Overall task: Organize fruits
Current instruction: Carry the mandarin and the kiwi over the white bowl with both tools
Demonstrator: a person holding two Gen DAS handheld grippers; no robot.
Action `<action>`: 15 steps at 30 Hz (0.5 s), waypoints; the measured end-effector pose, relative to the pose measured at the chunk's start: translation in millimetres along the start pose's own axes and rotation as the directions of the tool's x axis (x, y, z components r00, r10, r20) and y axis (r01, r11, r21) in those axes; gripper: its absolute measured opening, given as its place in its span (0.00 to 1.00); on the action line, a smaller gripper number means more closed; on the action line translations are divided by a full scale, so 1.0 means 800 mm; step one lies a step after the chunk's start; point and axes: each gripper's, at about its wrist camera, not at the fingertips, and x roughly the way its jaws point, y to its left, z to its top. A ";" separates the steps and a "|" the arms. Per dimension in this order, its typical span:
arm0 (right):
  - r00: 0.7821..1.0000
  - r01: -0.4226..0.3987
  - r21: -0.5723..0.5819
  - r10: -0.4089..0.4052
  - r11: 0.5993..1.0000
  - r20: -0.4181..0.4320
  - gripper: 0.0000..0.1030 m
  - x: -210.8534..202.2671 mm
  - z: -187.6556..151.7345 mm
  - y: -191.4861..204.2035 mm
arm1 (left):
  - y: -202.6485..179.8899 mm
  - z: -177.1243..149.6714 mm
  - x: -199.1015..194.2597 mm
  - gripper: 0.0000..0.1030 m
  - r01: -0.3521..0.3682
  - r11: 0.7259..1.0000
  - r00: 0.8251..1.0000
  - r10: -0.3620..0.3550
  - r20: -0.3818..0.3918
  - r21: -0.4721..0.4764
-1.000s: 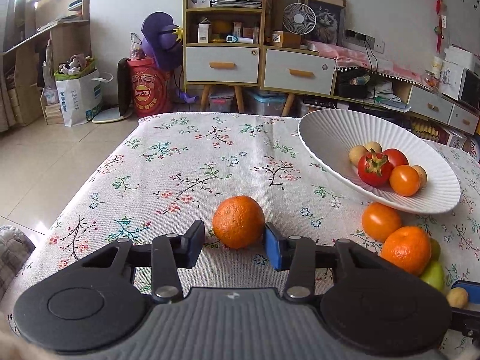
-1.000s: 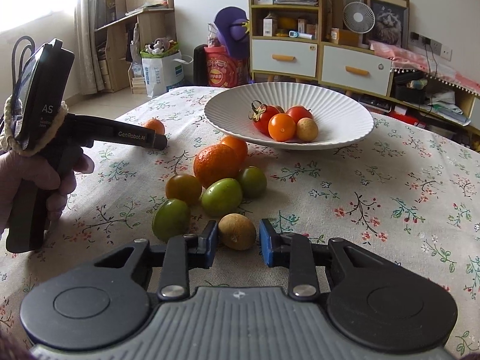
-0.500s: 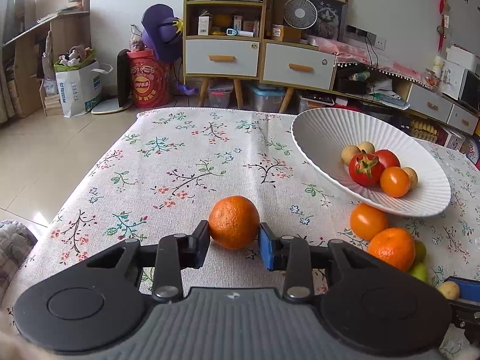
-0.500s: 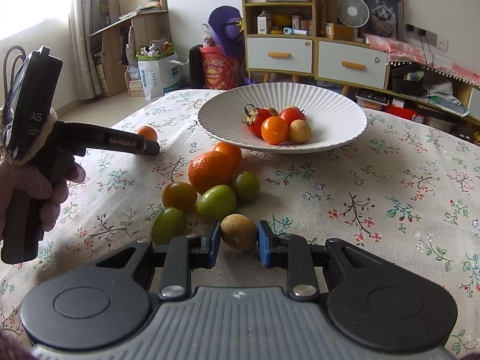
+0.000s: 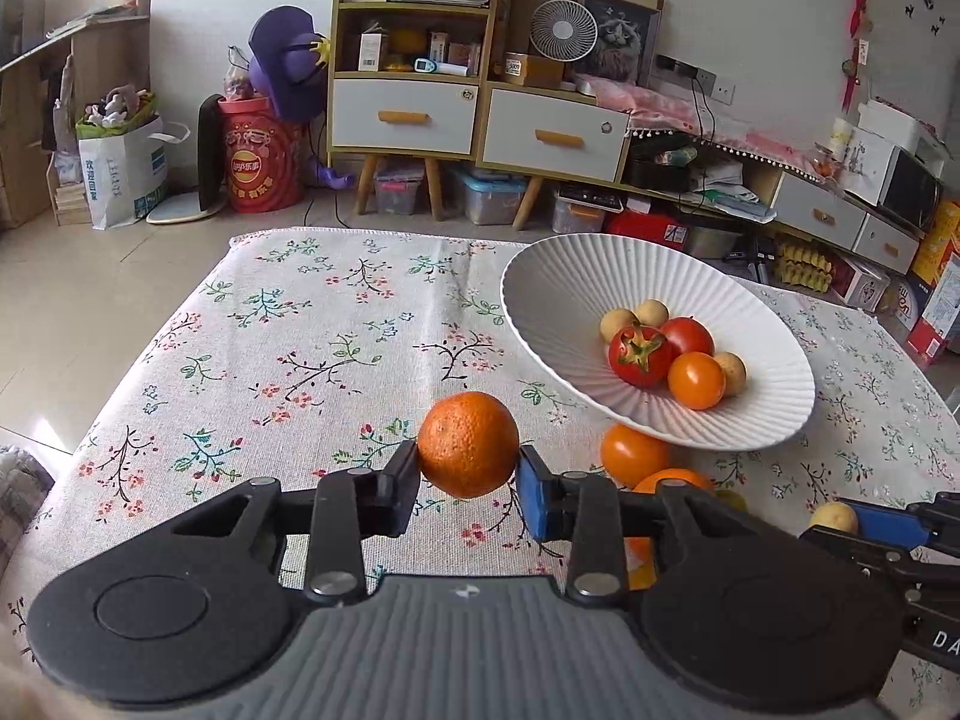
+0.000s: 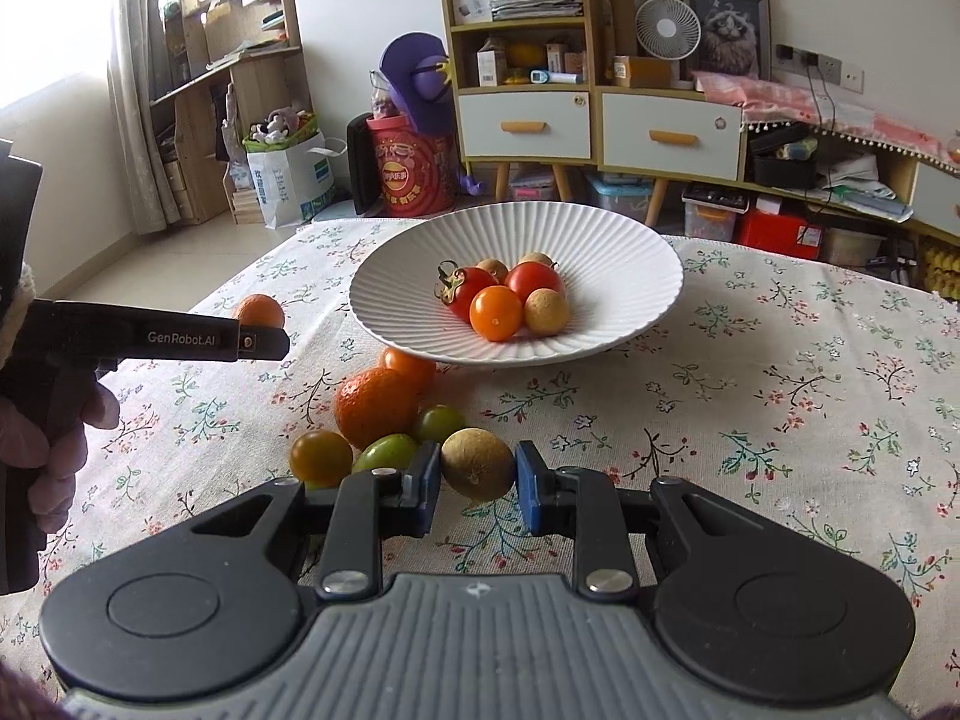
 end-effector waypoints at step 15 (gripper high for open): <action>0.998 0.019 0.052 -0.022 0.998 0.058 0.23 0.005 0.050 -0.028 | -0.038 0.027 0.003 0.29 0.081 0.993 0.996 -0.079 -0.033 0.086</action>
